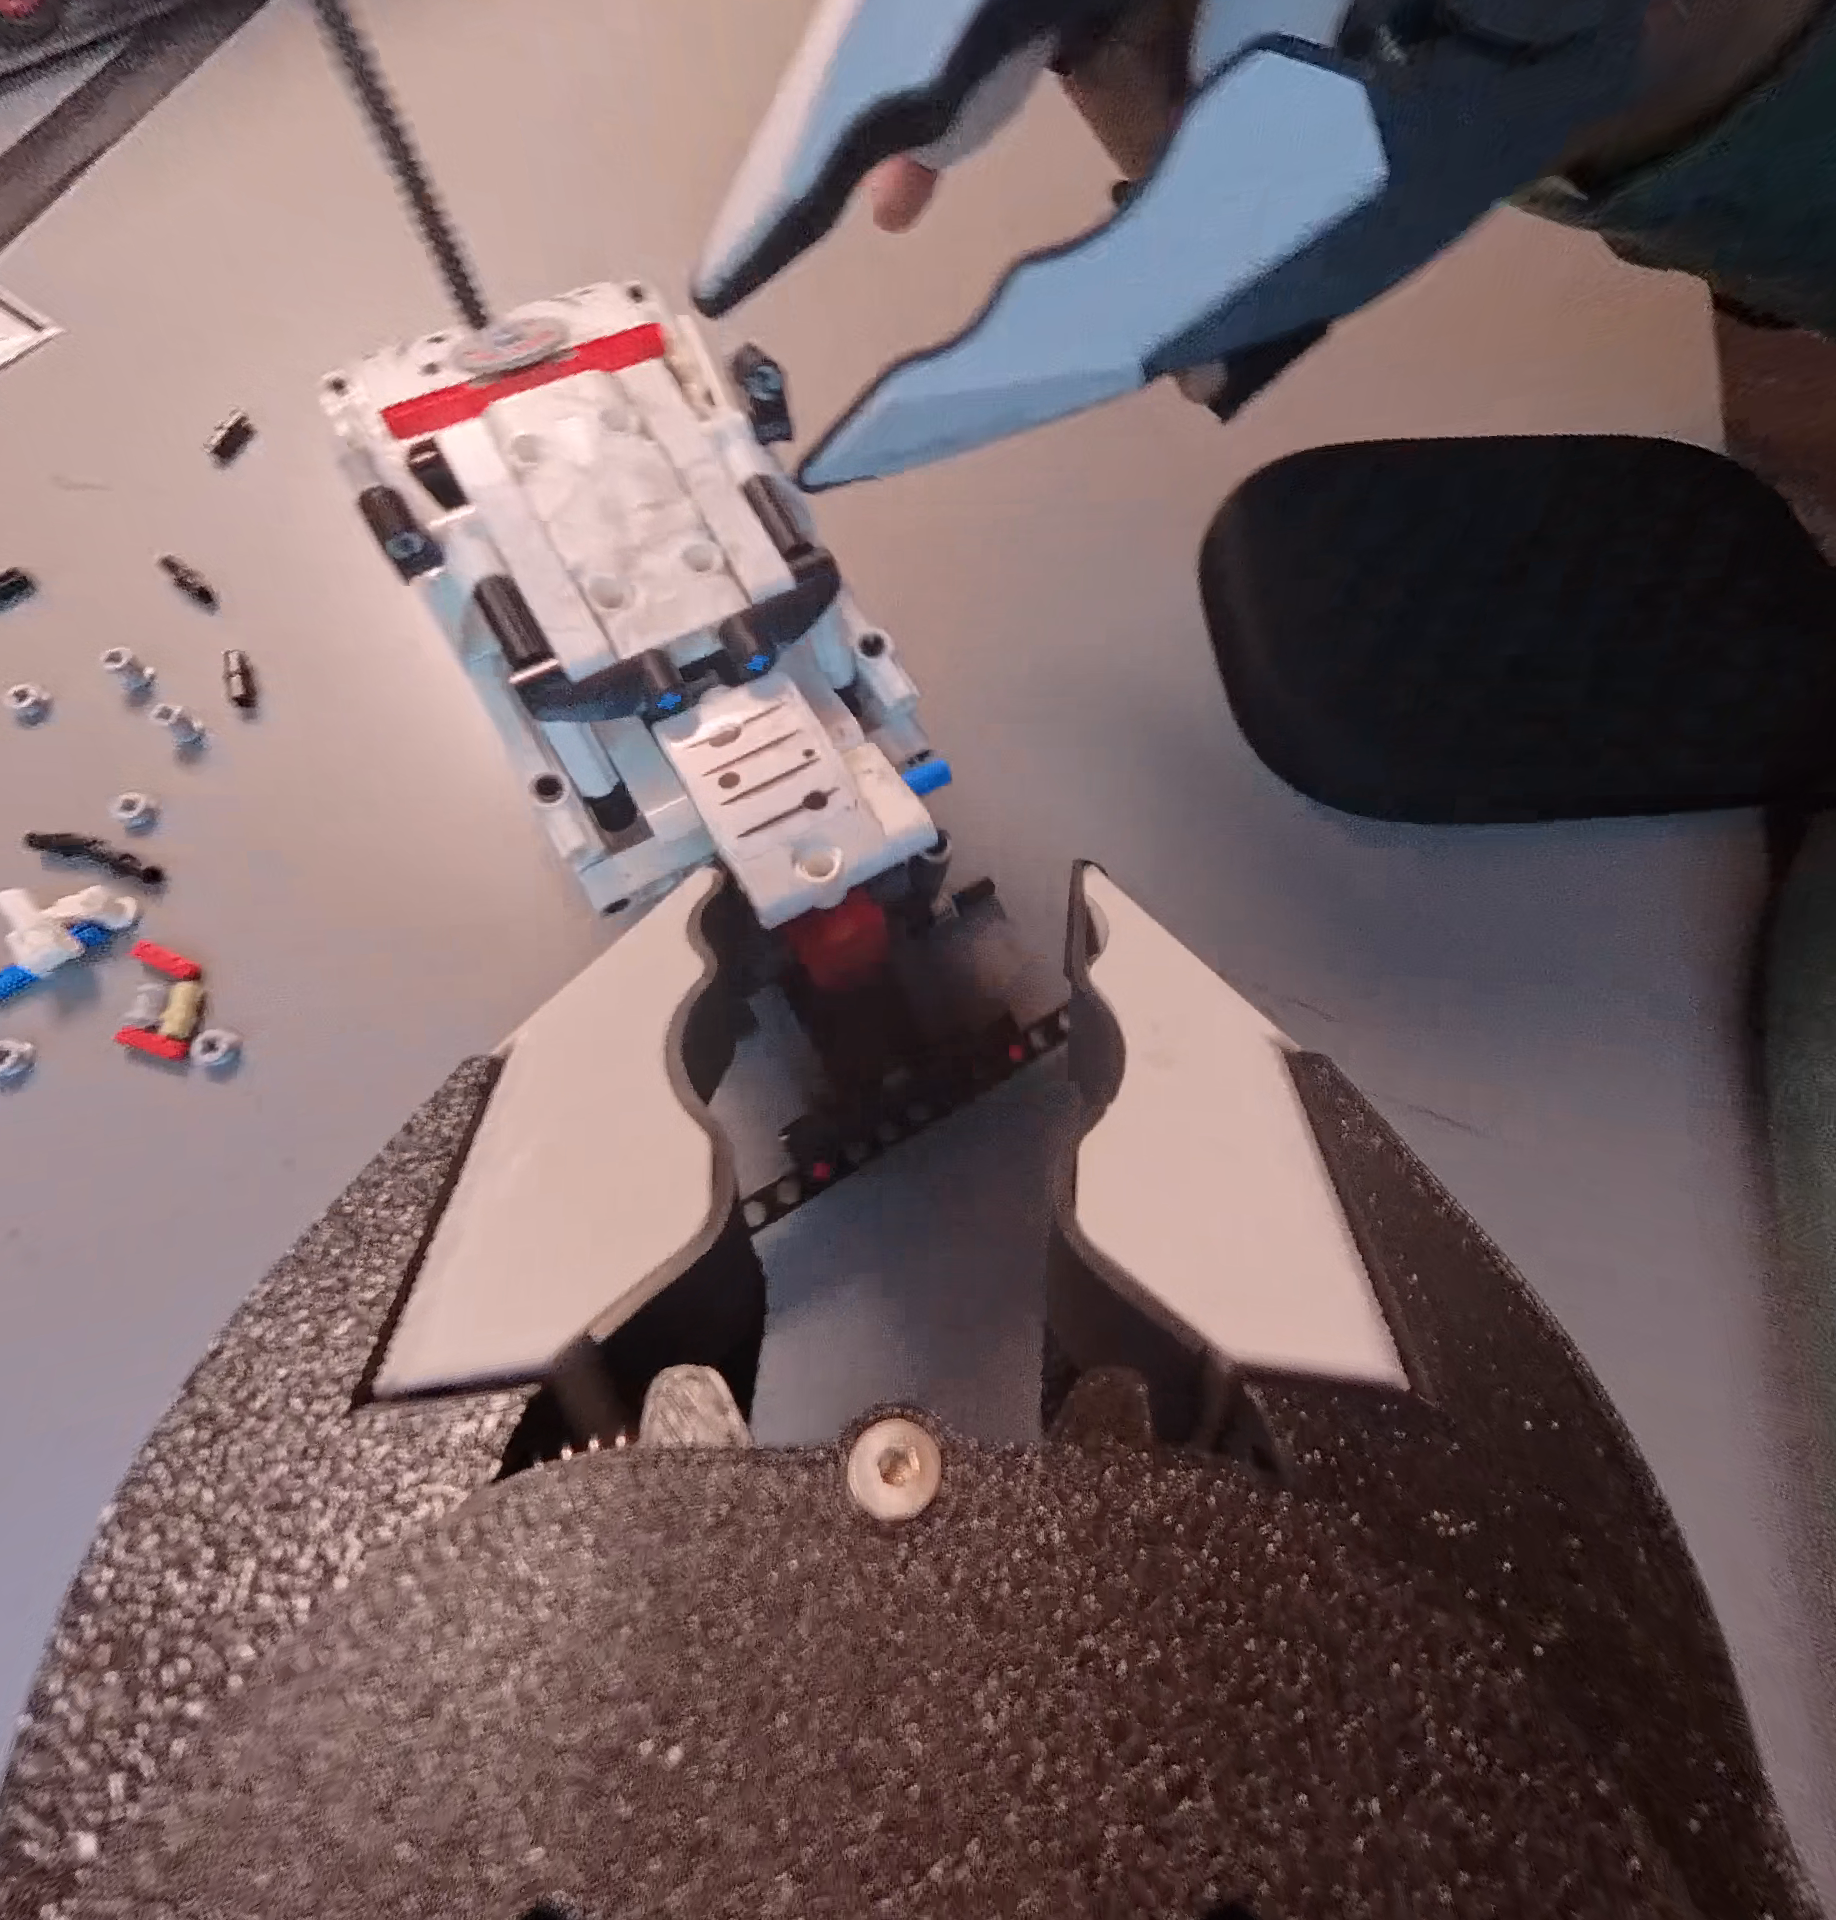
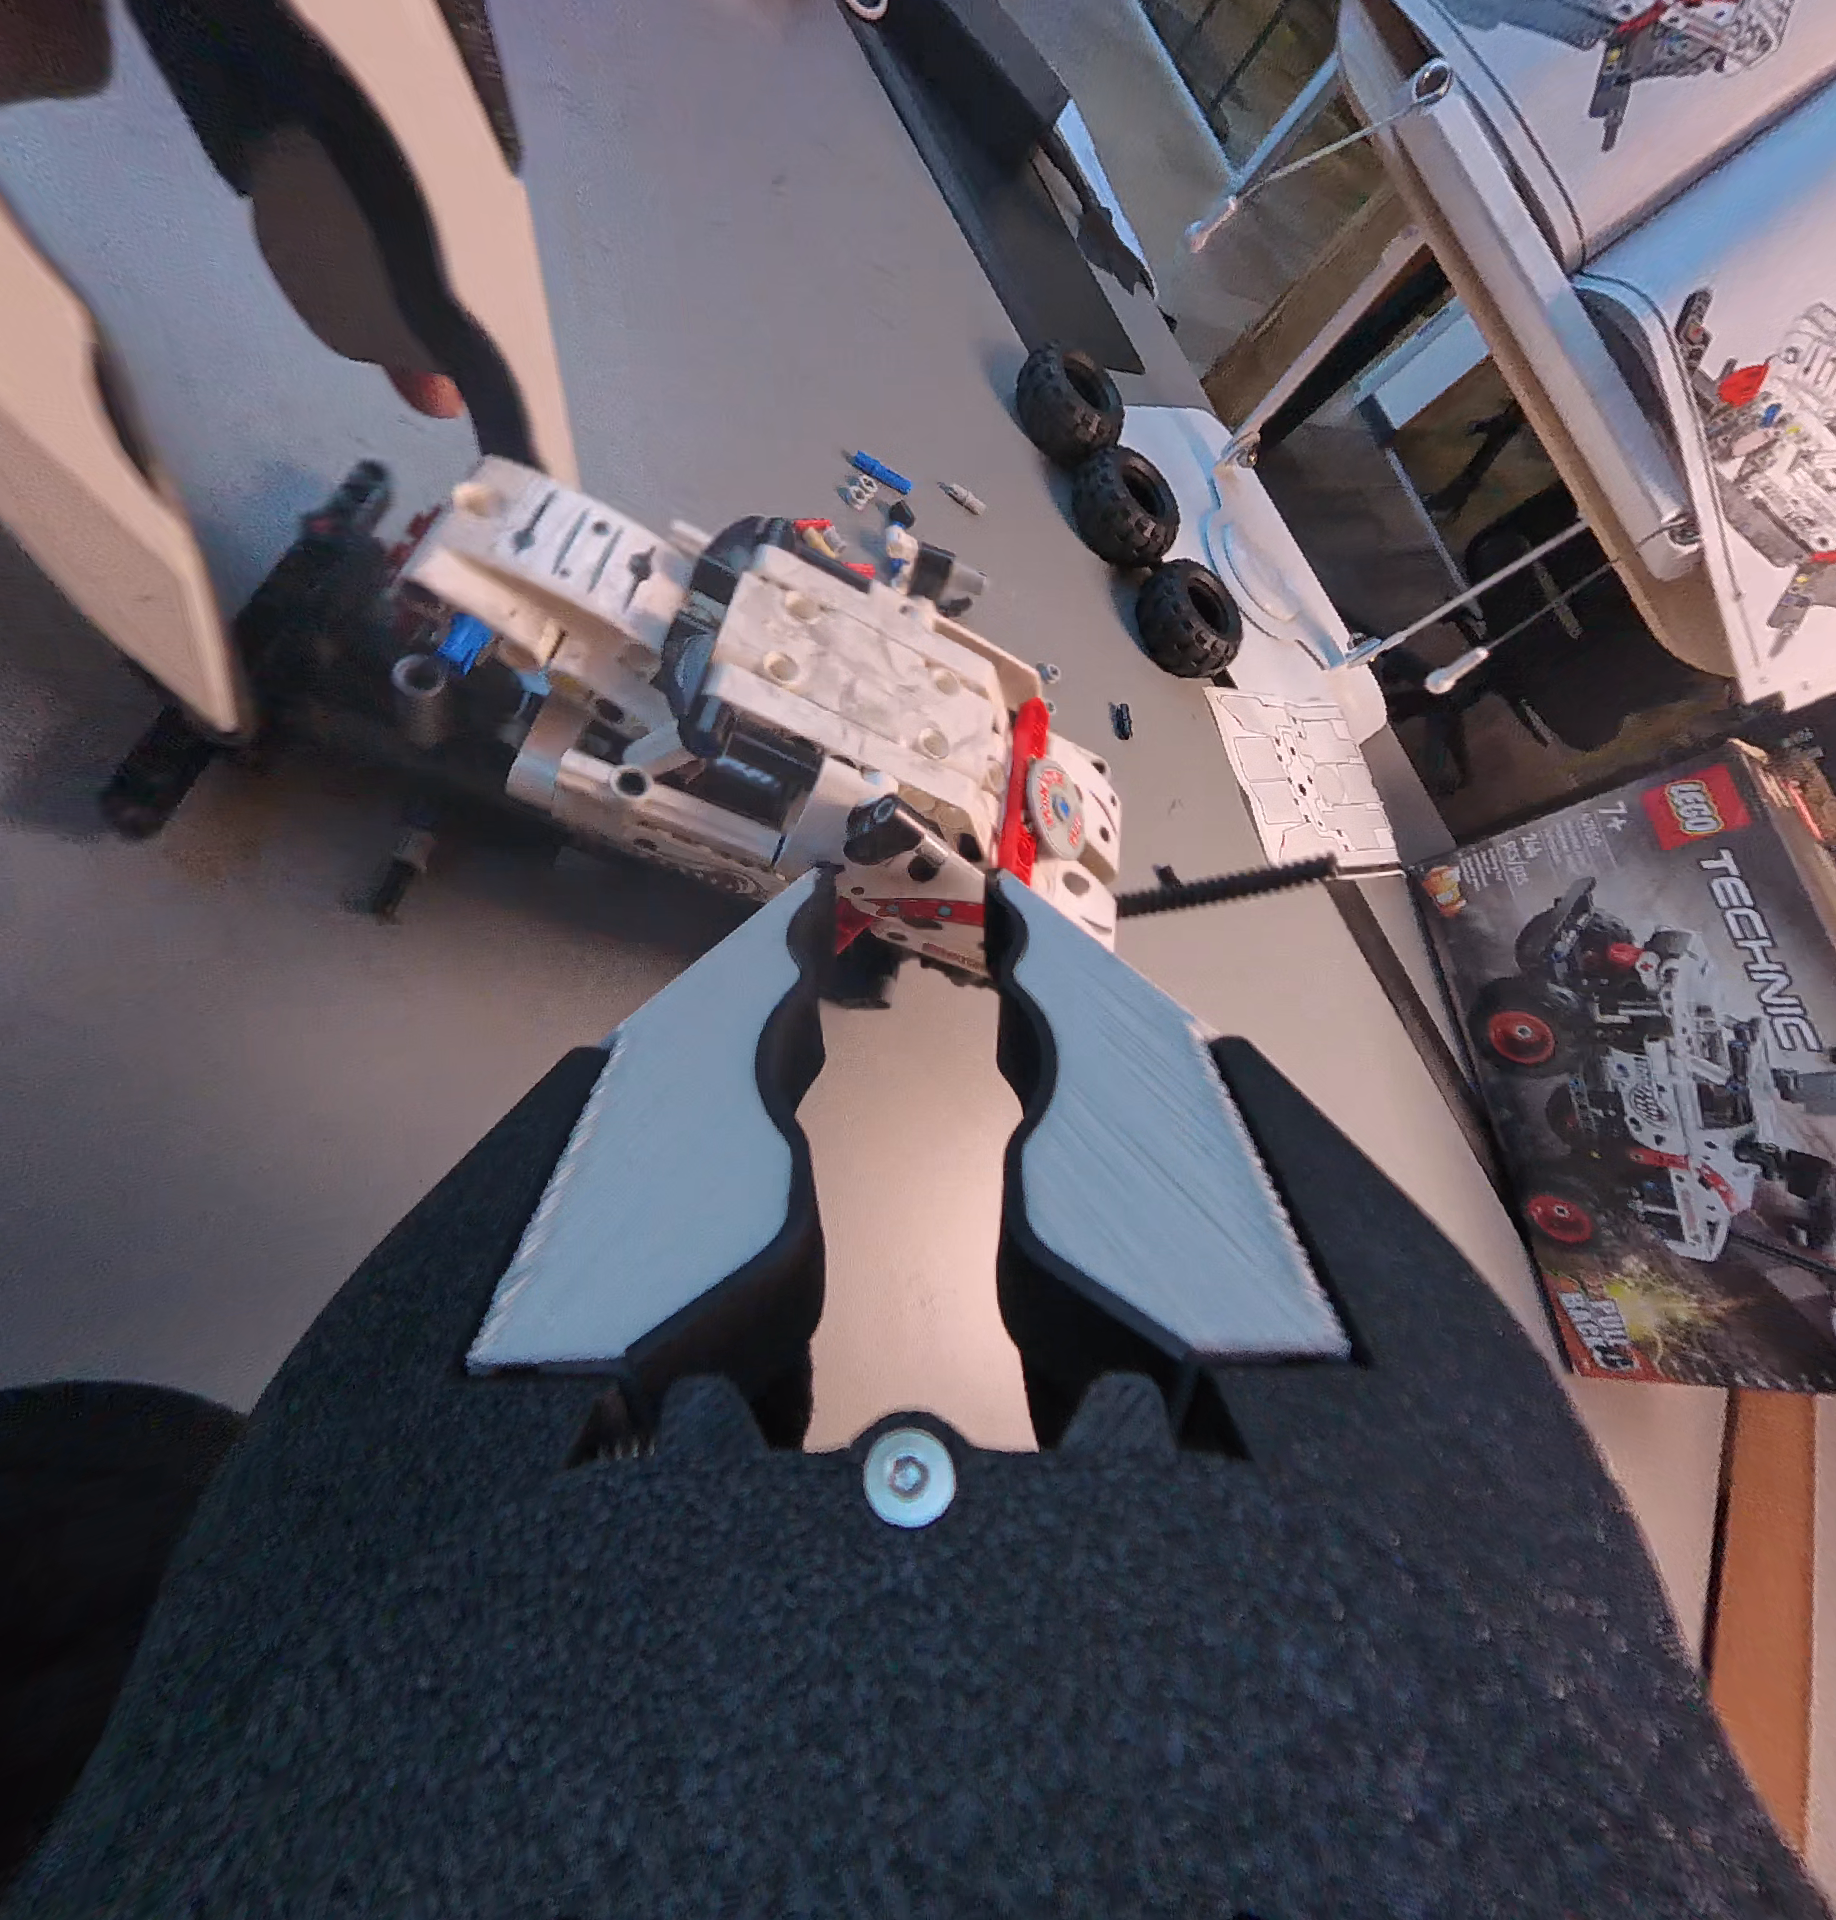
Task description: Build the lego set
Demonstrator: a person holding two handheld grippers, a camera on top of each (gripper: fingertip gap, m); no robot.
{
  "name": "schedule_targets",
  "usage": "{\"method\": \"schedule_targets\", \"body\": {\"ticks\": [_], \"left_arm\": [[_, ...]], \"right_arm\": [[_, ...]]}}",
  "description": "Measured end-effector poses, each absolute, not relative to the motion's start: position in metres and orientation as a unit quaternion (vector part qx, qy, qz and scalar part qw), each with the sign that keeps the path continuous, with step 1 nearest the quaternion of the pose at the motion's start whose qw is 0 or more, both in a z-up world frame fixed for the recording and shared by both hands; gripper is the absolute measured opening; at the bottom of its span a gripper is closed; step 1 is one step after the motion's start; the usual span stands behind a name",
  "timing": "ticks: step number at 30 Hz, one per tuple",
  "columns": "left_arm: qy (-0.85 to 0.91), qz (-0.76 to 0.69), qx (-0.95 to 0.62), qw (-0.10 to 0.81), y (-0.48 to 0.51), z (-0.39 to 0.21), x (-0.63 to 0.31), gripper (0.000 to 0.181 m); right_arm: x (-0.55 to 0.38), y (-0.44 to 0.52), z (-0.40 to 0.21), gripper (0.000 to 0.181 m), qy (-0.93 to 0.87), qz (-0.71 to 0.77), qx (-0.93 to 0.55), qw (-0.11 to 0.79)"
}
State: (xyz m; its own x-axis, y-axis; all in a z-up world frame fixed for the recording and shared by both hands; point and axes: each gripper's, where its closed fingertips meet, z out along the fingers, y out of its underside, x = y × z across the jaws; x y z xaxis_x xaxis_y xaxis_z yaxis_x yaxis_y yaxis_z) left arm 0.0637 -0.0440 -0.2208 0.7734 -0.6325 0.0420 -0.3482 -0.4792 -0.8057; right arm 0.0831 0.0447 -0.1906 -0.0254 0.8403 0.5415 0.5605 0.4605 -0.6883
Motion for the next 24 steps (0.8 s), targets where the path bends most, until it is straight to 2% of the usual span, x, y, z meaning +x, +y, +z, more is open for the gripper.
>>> {"method": "schedule_targets", "body": {"ticks": [7, 11, 13, 16, 22, 24], "left_arm": [[0.296, -0.199, -0.823, 0.442, -0.055, -0.209, 0.058, 0.055], [0.269, -0.203, -0.833, 0.438, -0.045, -0.225, 0.052, 0.068], [0.258, -0.225, -0.832, 0.436, -0.044, -0.23, 0.057, 0.068], [0.263, -0.228, -0.834, 0.428, -0.047, -0.235, 0.064, 0.062], [0.295, -0.174, -0.84, 0.421, -0.049, -0.248, 0.073, 0.06], [0.303, -0.179, -0.836, 0.421, -0.05, -0.248, 0.078, 0.054]], "right_arm": [[0.094, -0.001, -0.172, 0.026, -0.738, 0.136, -0.398, 0.527], [0.078, -0.002, -0.178, 0.023, -0.755, 0.064, -0.358, 0.546], [0.071, -0.003, -0.18, 0.019, -0.771, 0.032, -0.334, 0.541], [0.069, 0.0, -0.193, 0.013, -0.803, -0.04, -0.301, 0.513], [0.063, 0.005, -0.193, 0.012, -0.814, -0.096, -0.255, 0.513], [0.06, 0.008, -0.192, 0.009, -0.814, -0.134, -0.219, 0.521]]}}
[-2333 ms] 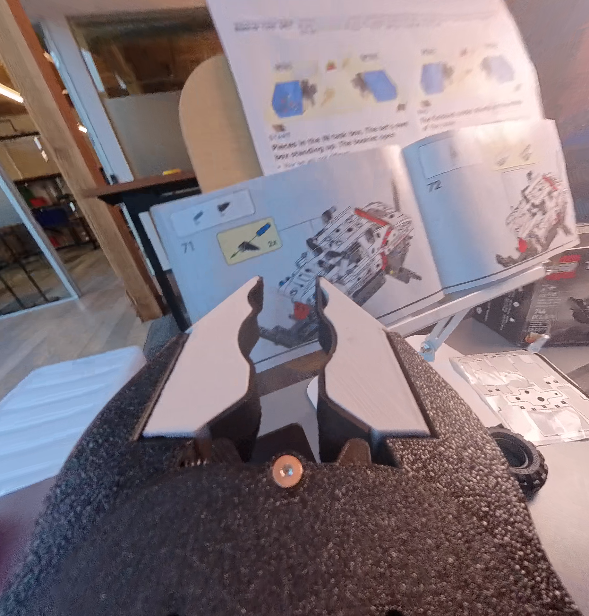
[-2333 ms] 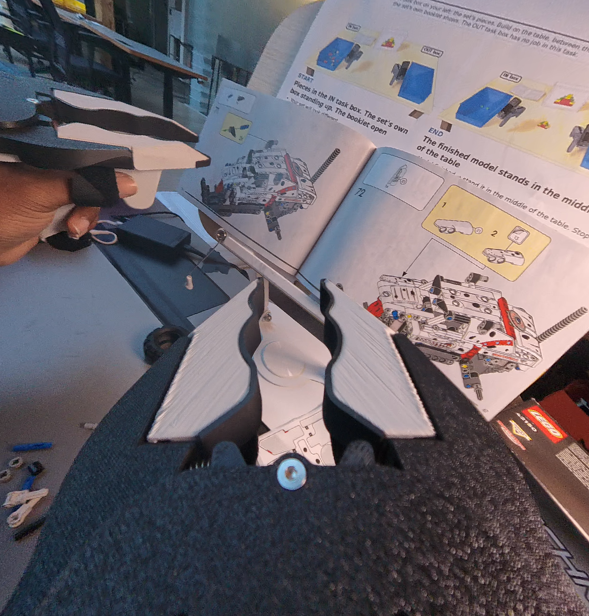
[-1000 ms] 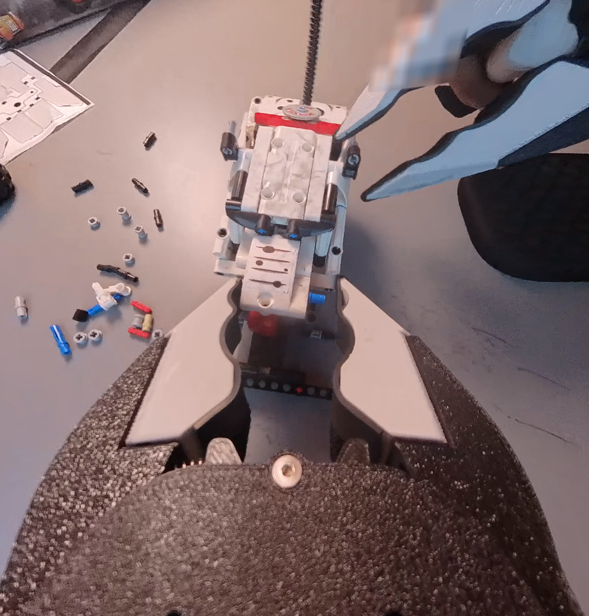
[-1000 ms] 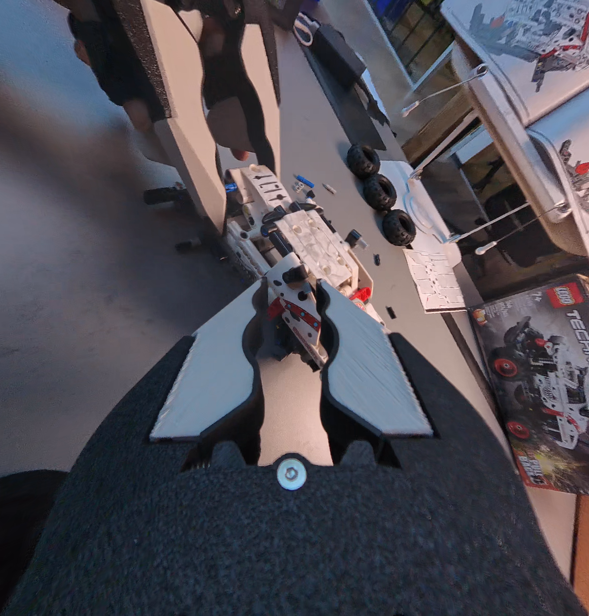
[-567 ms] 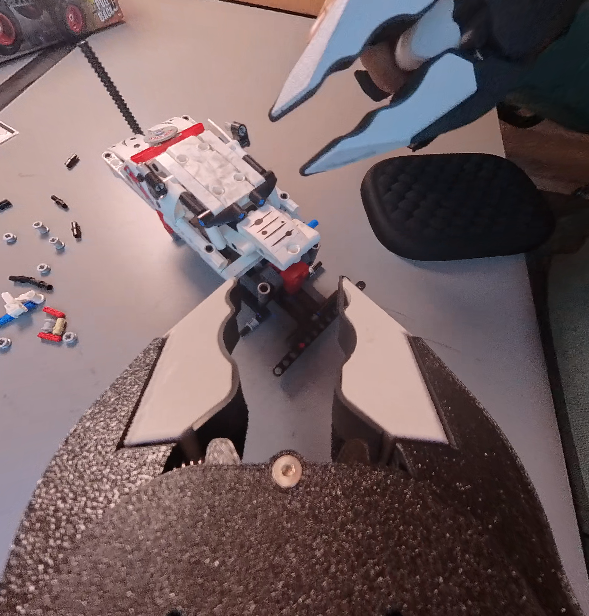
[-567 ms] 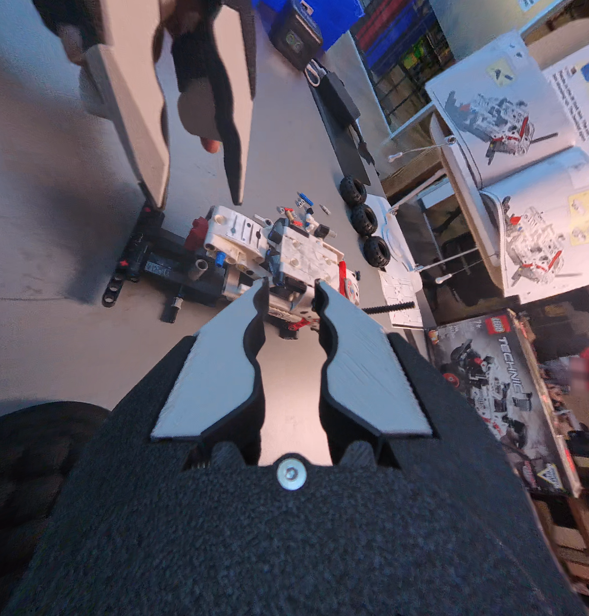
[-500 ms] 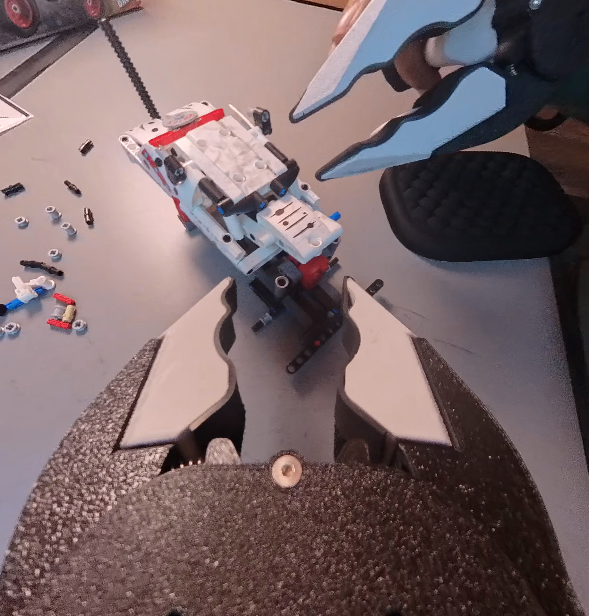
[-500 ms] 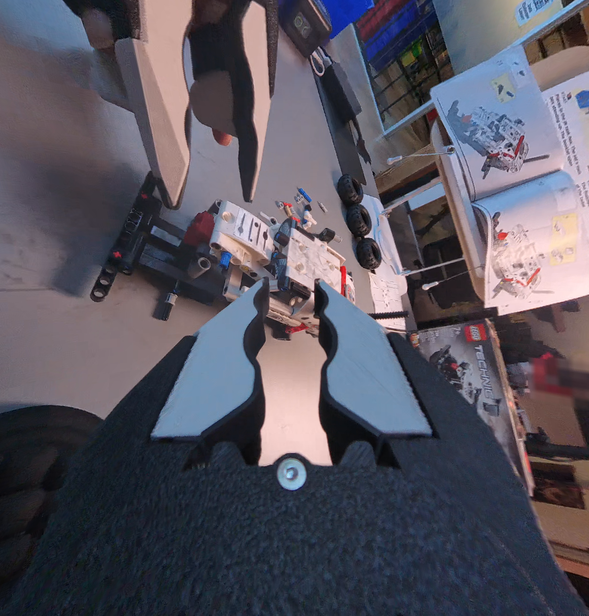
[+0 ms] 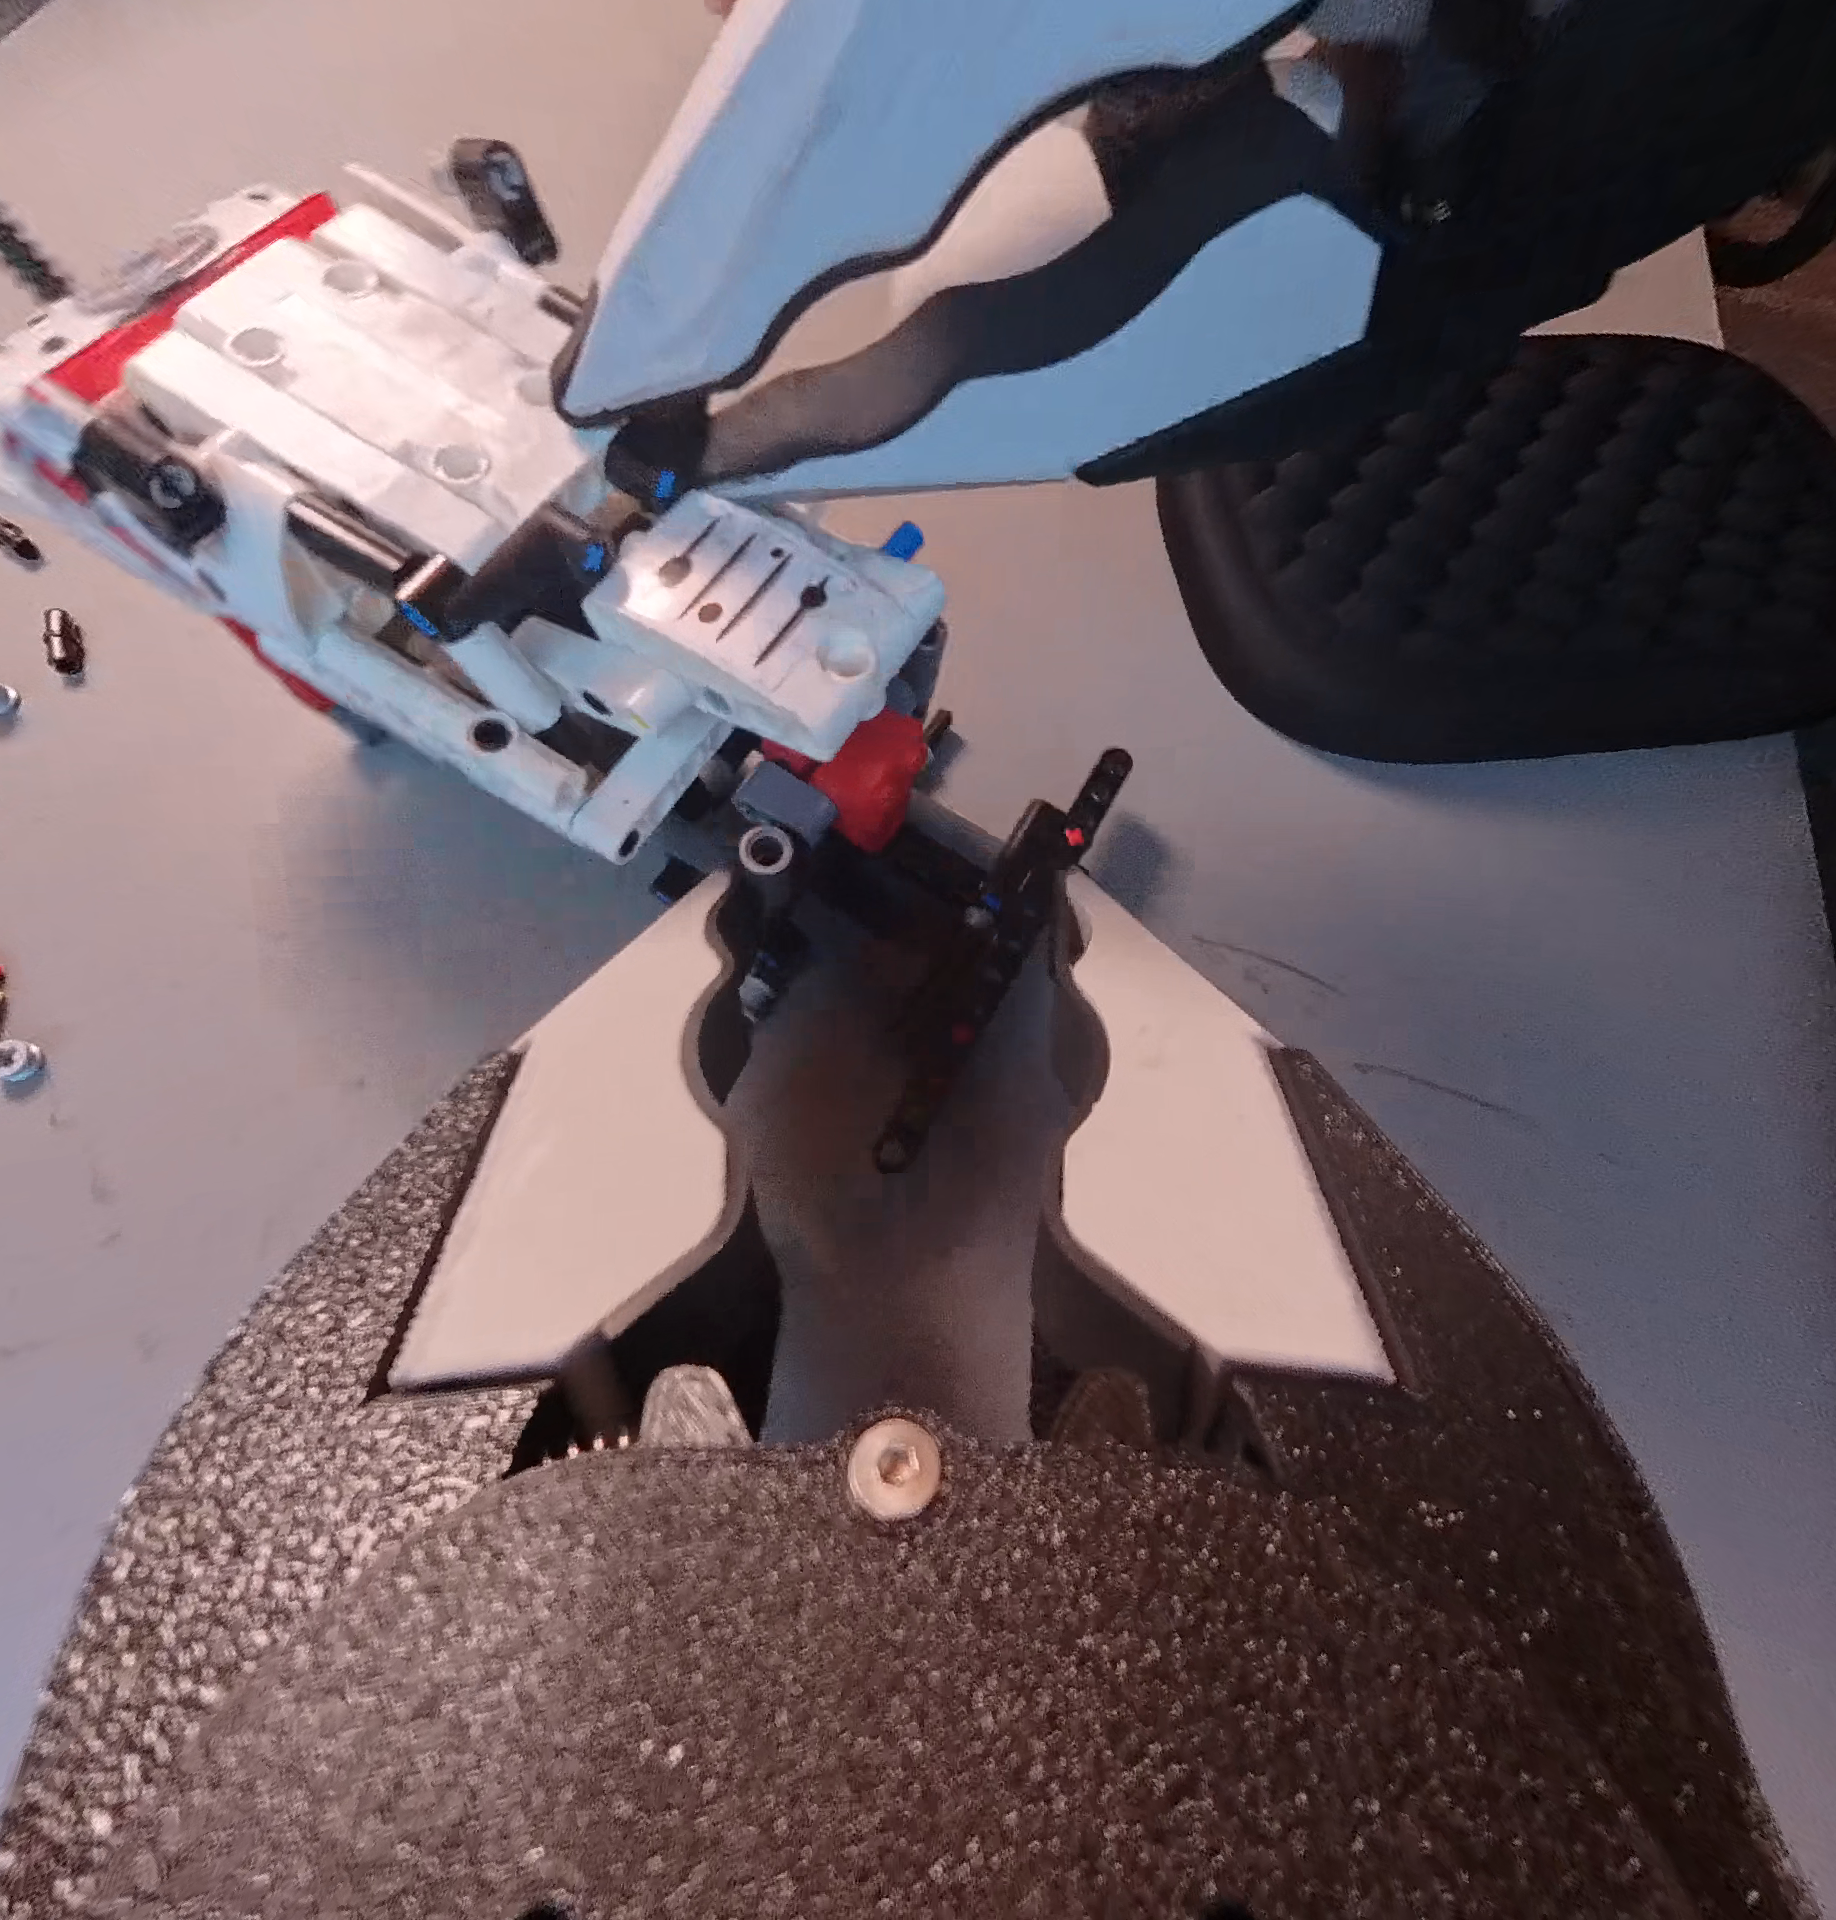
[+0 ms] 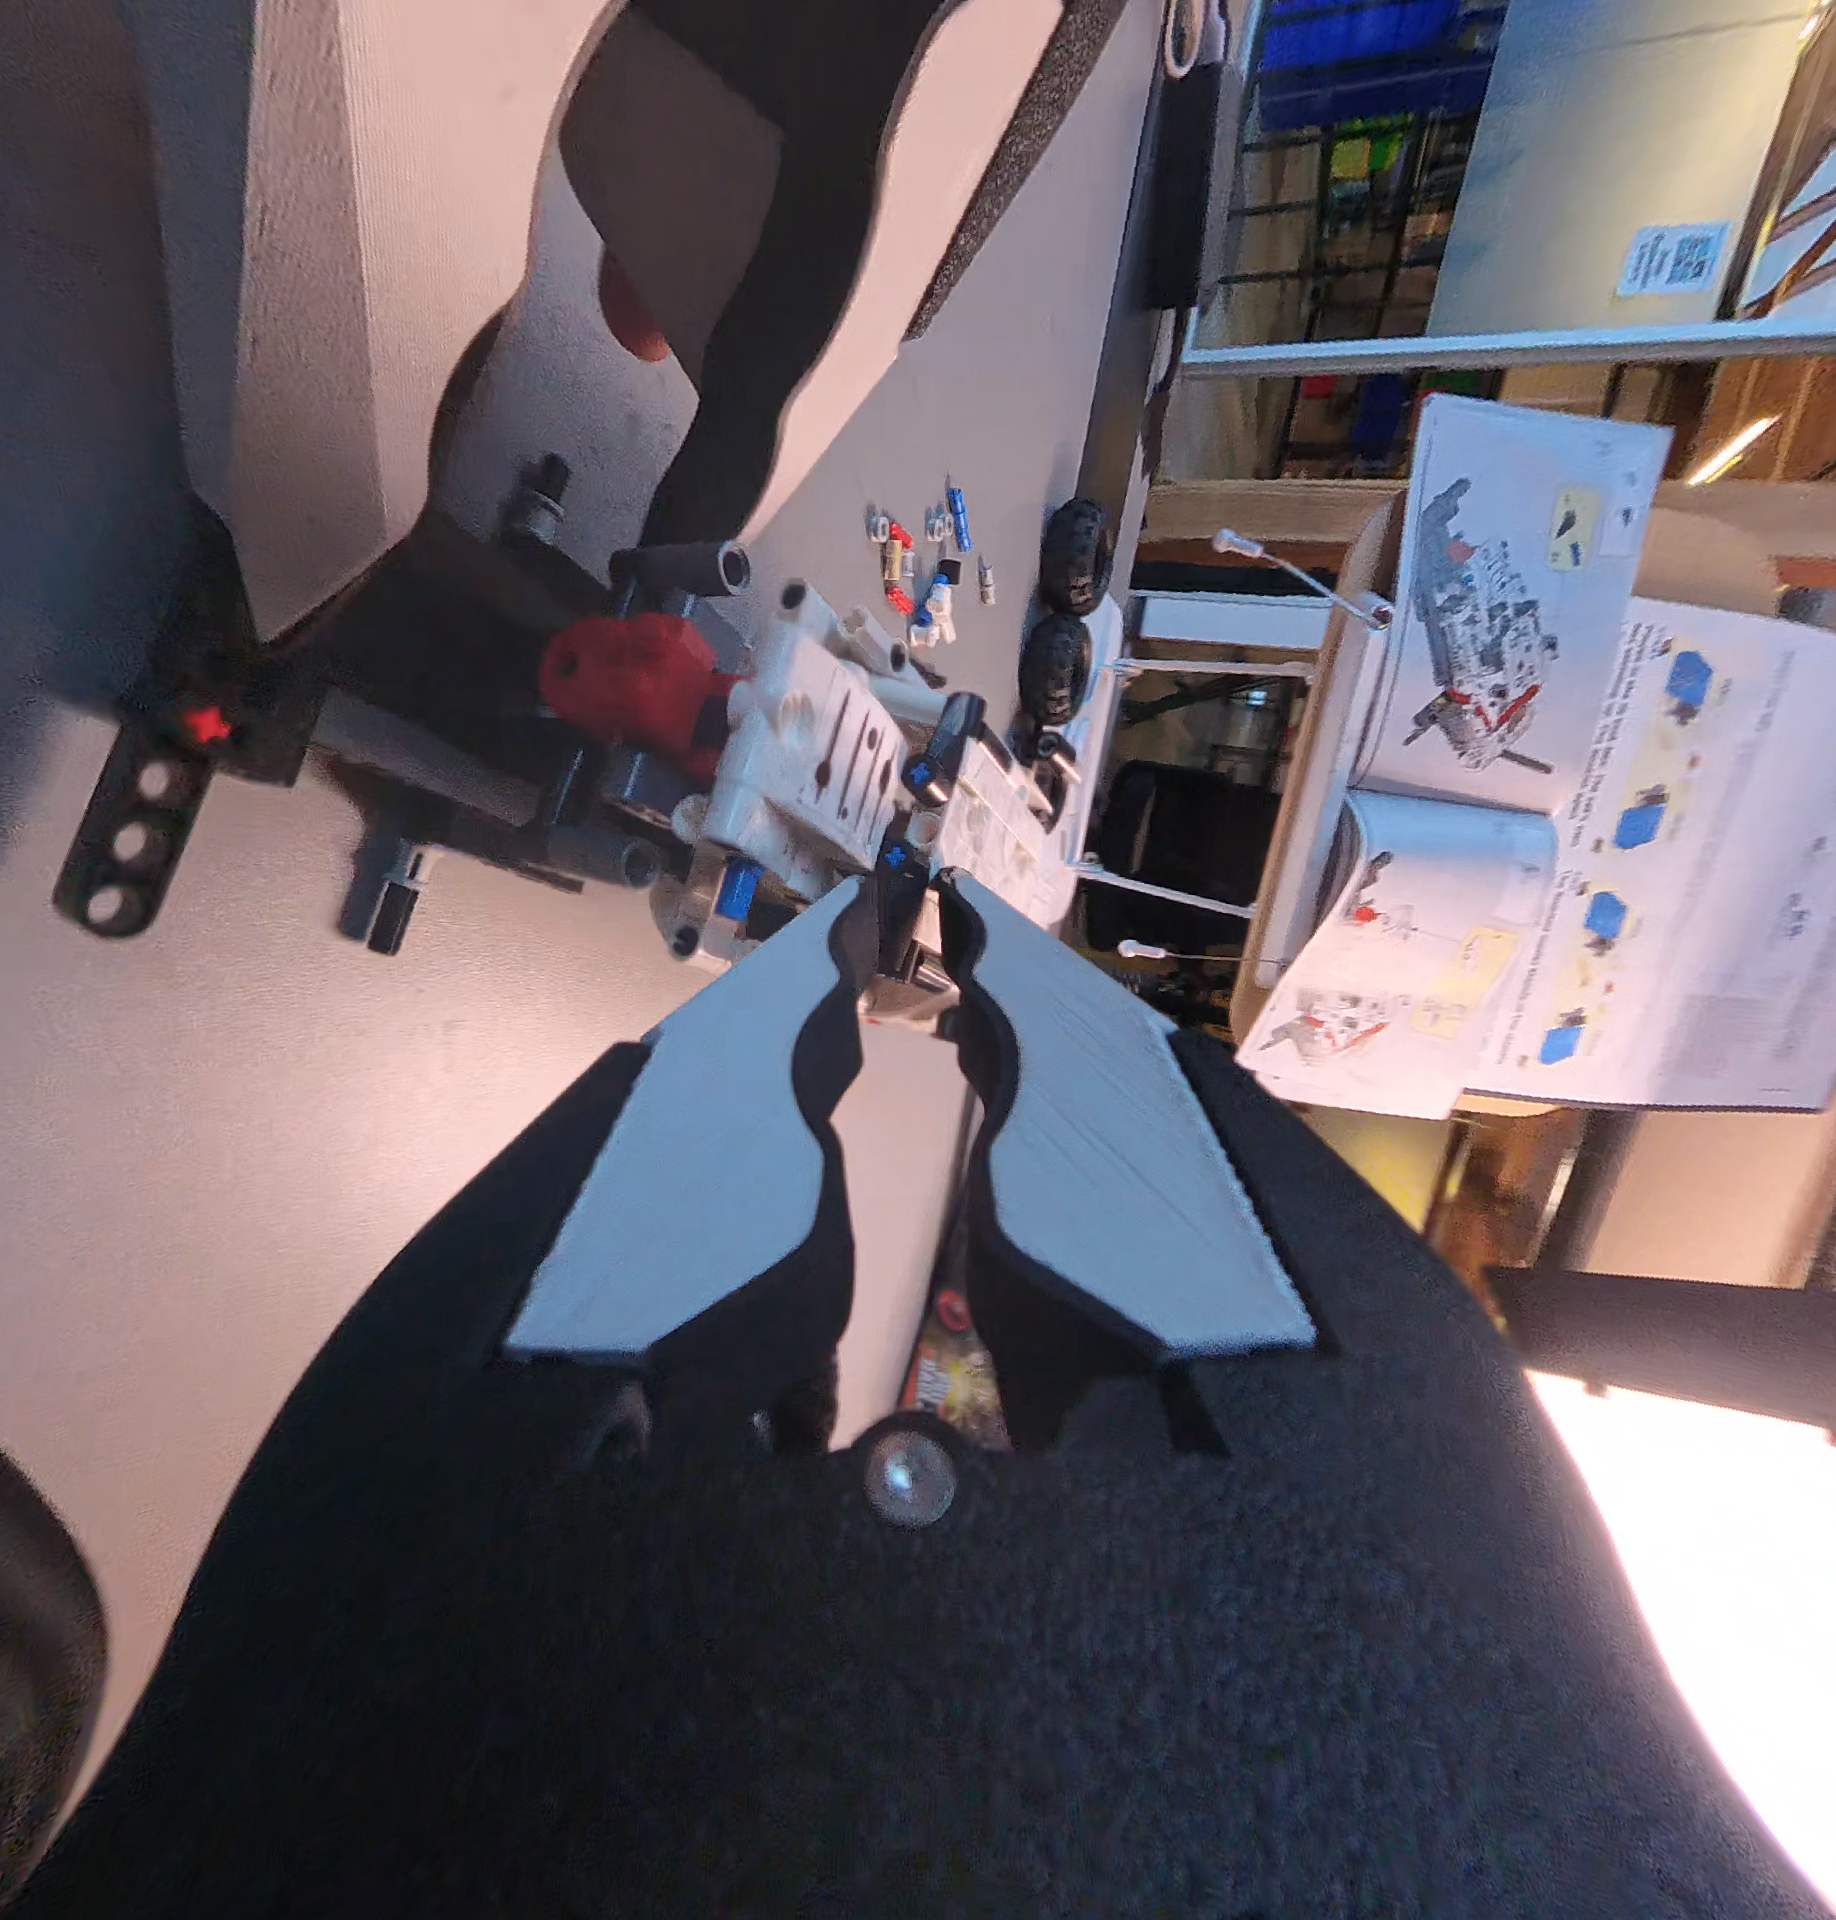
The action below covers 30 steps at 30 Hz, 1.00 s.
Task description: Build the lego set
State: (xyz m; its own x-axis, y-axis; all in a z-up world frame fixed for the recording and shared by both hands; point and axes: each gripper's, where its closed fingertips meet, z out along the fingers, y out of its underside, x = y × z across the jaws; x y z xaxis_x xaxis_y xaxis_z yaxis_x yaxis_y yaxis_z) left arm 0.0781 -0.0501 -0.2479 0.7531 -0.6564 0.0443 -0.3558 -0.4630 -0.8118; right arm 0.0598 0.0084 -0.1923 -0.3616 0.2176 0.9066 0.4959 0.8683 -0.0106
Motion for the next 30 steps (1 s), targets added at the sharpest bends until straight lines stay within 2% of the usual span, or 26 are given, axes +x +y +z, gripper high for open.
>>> {"method": "schedule_targets", "body": {"ticks": [3, 8, 12, 15, 18, 20, 24, 26, 28, 30], "left_arm": [[0.318, -0.187, -0.832, 0.415, -0.055, -0.246, 0.081, 0.049], [0.371, -0.231, -0.789, 0.432, -0.079, -0.209, 0.07, 0.051], [0.376, -0.291, -0.715, 0.513, -0.101, -0.15, 0.052, 0.046], [0.341, -0.316, -0.673, 0.575, -0.105, -0.12, 0.031, 0.058], [0.352, -0.264, -0.695, 0.568, -0.098, -0.138, 0.022, 0.075], [0.373, -0.247, -0.705, 0.551, -0.094, -0.154, 0.032, 0.078], [0.429, -0.206, -0.706, 0.524, -0.083, -0.173, 0.069, 0.098], [0.46, -0.224, -0.693, 0.508, -0.088, -0.177, 0.089, 0.1], [0.483, -0.225, -0.687, 0.494, -0.094, -0.185, 0.099, 0.091], [0.49, -0.238, -0.687, 0.481, -0.099, -0.192, 0.104, 0.09]], "right_arm": [[0.053, 0.006, -0.19, 0.006, -0.803, -0.117, -0.181, 0.556], [0.051, -0.004, -0.173, 0.005, -0.79, -0.002, -0.24, 0.563], [0.055, -0.017, -0.156, 0.005, -0.793, 0.136, -0.298, 0.514], [0.059, -0.028, -0.147, 0.005, -0.791, 0.216, -0.316, 0.478], [0.064, -0.04, -0.14, 0.005, -0.784, 0.296, -0.333, 0.432], [0.067, -0.048, -0.138, 0.004, -0.776, 0.35, -0.339, 0.4], [0.073, -0.068, -0.137, 0.004, -0.76, 0.437, -0.336, 0.345], [0.075, -0.076, -0.139, 0.005, -0.759, 0.458, -0.326, 0.328], [0.079, -0.078, -0.147, 0.005, -0.772, 0.449, -0.318, 0.318], [0.085, -0.082, -0.156, 0.005, -0.788, 0.431, -0.307, 0.316]]}}
